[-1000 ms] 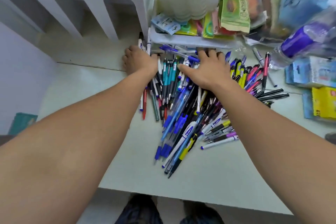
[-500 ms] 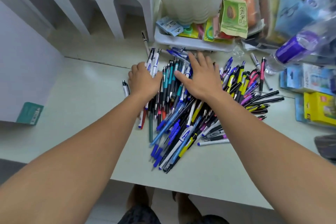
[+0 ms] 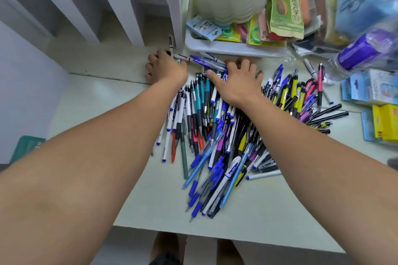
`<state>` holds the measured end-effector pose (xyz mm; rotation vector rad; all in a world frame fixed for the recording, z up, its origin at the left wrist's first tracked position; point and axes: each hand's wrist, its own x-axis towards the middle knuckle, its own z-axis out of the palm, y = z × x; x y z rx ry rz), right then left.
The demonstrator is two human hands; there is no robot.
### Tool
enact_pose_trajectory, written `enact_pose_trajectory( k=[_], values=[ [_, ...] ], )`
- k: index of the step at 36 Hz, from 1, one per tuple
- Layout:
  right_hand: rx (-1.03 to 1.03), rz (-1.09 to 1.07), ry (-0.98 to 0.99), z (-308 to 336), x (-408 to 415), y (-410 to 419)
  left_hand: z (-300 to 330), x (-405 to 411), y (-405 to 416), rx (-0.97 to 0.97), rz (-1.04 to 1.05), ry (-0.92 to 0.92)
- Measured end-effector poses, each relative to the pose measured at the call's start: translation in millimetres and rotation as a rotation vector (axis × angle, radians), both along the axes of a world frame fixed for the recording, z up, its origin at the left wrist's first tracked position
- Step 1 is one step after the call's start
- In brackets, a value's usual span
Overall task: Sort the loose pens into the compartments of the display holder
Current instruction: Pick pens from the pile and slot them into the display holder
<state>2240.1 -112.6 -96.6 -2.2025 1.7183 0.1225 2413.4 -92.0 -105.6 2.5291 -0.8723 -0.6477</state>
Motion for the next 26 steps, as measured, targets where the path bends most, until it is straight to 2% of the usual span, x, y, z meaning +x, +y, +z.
enact_pose_trajectory(
  k=[5, 11, 15, 22, 26],
  values=[
    [-0.065, 0.054, -0.087, -6, -5, 22, -5, 1, 8, 0.016, -0.085, -0.070],
    [-0.107, 0.030, -0.078, -4, -8, 43, -8, 10, 35, 0.041, -0.193, -0.100],
    [-0.091, 0.043, -0.058, 1, -8, 45, -6, 12, 52, -0.017, -0.256, -0.060],
    [-0.050, 0.229, 0.059, 14, 5, 27, 1, 20, 66, -0.122, -0.287, 0.137],
    [-0.183, 0.266, 0.054, 15, 7, 29, 1, 29, 53, -0.091, -0.300, 0.144]
  ],
)
